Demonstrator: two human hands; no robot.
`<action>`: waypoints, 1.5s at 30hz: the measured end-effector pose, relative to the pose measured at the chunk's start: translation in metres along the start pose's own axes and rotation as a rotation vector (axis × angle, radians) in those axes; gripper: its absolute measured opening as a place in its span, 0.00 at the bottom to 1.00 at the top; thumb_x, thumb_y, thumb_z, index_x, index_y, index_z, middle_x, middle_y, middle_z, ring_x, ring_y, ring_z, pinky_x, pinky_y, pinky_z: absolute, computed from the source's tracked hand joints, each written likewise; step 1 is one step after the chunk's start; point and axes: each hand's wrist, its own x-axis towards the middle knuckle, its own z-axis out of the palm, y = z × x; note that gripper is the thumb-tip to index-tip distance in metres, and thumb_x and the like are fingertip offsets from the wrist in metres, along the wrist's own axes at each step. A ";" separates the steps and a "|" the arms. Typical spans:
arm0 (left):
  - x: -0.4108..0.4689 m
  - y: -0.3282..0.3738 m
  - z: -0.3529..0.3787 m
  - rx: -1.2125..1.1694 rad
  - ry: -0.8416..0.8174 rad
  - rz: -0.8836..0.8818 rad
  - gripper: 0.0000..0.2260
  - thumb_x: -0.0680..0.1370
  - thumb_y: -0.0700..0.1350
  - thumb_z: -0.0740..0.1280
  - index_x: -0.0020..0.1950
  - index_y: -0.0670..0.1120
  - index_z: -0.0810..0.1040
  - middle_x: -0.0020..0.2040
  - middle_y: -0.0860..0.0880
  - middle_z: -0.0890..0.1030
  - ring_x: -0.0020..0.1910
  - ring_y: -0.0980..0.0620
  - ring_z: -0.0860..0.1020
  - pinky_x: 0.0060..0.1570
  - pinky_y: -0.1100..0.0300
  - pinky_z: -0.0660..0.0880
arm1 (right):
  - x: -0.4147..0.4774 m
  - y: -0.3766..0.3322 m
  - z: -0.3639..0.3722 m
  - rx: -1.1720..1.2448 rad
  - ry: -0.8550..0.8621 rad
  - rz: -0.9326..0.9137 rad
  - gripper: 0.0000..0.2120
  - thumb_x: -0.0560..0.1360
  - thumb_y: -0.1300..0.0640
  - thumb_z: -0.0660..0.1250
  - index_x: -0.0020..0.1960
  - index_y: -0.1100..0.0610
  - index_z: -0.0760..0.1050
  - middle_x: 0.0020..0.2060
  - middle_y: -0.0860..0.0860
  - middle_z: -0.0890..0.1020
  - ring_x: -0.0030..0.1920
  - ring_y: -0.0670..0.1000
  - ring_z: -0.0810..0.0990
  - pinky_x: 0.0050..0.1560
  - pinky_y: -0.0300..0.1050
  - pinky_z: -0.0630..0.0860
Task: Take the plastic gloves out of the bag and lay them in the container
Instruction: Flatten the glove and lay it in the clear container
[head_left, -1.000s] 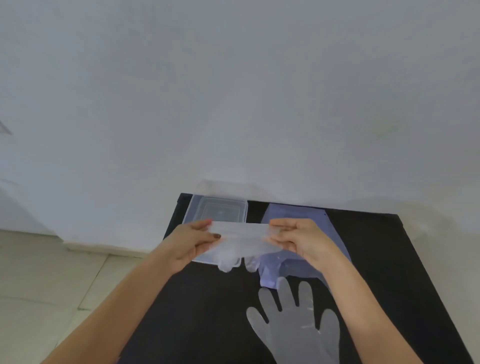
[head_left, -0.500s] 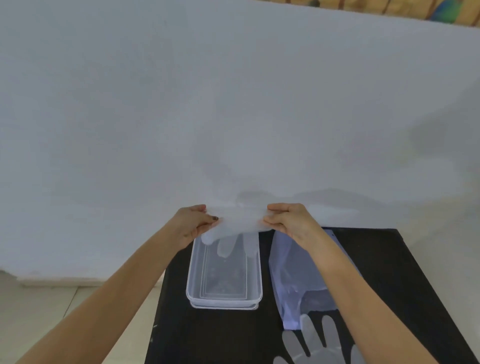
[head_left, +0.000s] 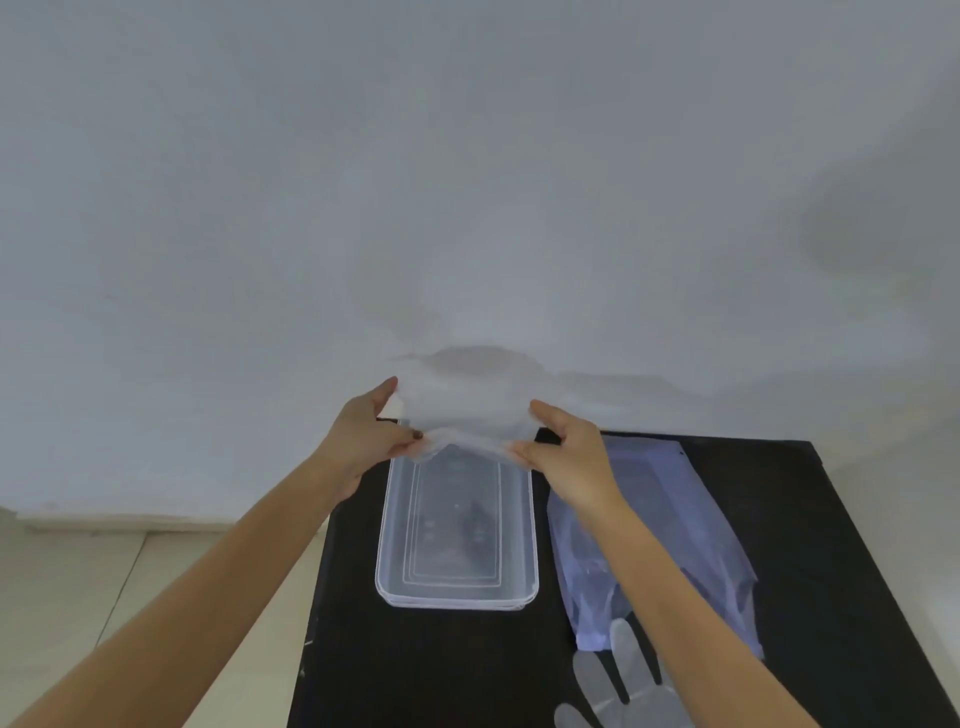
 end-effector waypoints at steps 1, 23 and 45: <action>0.000 -0.008 0.000 0.036 -0.002 -0.013 0.39 0.72 0.28 0.69 0.78 0.46 0.57 0.76 0.49 0.64 0.64 0.49 0.74 0.55 0.60 0.76 | -0.004 0.006 0.004 -0.027 -0.016 0.019 0.32 0.71 0.65 0.73 0.73 0.59 0.68 0.71 0.50 0.72 0.71 0.48 0.70 0.71 0.44 0.66; -0.020 -0.066 0.029 0.543 -0.029 0.037 0.36 0.75 0.38 0.68 0.78 0.48 0.54 0.76 0.50 0.64 0.67 0.45 0.73 0.68 0.54 0.65 | -0.033 0.058 0.035 -0.429 -0.145 0.229 0.31 0.75 0.65 0.66 0.76 0.58 0.62 0.72 0.54 0.71 0.70 0.54 0.70 0.62 0.36 0.66; -0.003 -0.125 0.076 1.321 -0.122 0.389 0.30 0.83 0.45 0.56 0.79 0.47 0.44 0.79 0.47 0.37 0.77 0.48 0.37 0.74 0.53 0.39 | -0.025 0.081 0.060 -0.672 -0.190 0.103 0.28 0.76 0.69 0.65 0.74 0.59 0.63 0.69 0.56 0.72 0.69 0.54 0.72 0.67 0.41 0.68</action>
